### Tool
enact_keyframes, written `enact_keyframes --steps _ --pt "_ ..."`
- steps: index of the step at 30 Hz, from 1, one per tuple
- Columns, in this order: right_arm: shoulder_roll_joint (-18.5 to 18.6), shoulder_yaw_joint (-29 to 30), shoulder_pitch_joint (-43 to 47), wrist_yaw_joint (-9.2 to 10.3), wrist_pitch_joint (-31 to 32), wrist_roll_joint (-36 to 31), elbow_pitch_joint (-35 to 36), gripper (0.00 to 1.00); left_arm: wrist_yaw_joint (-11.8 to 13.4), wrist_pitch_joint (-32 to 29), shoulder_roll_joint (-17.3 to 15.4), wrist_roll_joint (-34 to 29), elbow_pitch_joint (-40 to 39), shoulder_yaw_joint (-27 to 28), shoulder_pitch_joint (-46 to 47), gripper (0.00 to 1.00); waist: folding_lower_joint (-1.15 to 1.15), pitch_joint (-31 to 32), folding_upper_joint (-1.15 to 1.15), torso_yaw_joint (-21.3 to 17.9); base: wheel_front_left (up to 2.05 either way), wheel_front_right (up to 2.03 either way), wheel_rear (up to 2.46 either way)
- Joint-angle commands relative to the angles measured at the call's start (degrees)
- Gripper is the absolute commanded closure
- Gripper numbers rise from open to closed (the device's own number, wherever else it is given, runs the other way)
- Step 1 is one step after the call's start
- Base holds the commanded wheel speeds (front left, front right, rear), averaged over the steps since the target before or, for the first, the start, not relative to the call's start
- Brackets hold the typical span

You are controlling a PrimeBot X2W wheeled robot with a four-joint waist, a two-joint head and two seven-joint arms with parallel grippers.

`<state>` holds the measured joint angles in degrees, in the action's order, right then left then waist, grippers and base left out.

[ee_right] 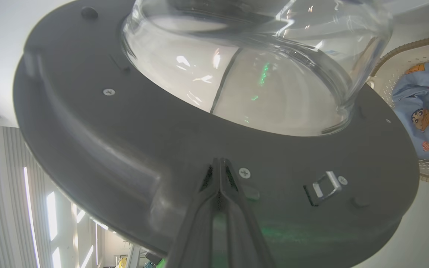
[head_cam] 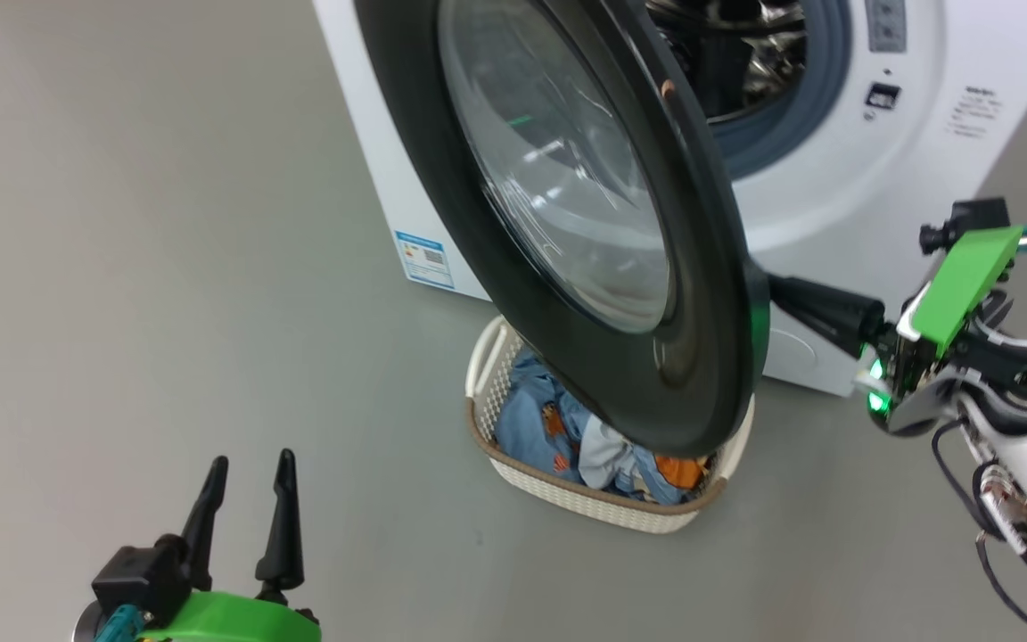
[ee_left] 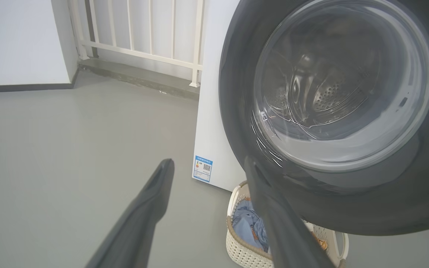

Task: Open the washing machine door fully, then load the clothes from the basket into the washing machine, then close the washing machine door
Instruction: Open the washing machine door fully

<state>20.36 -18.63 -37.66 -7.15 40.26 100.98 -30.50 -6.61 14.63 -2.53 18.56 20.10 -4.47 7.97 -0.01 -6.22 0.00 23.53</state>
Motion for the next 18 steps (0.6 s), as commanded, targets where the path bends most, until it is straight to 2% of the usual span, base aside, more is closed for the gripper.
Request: enact_keyframes --steps 1,11,18 --pt "-0.56 -0.37 0.98 -0.34 0.14 0.74 2.71 1.00 -0.36 0.37 -1.35 -0.36 -0.94 2.09 0.43 0.00 0.01 2.28 0.00 2.43 0.00 0.00 0.00" --pt "-1.39 -0.58 6.68 -0.34 0.67 2.41 6.74 1.00 -0.45 0.37 -1.84 -0.59 -0.62 2.31 -0.31 0.00 0.01 4.30 0.00 6.35 0.00 0.00 0.00" --pt "-3.17 -2.36 6.65 -0.34 1.73 3.33 6.13 1.00 0.07 0.37 -2.08 -0.49 -1.68 3.37 -1.08 0.00 0.01 4.47 0.00 6.83 0.00 0.00 0.00"
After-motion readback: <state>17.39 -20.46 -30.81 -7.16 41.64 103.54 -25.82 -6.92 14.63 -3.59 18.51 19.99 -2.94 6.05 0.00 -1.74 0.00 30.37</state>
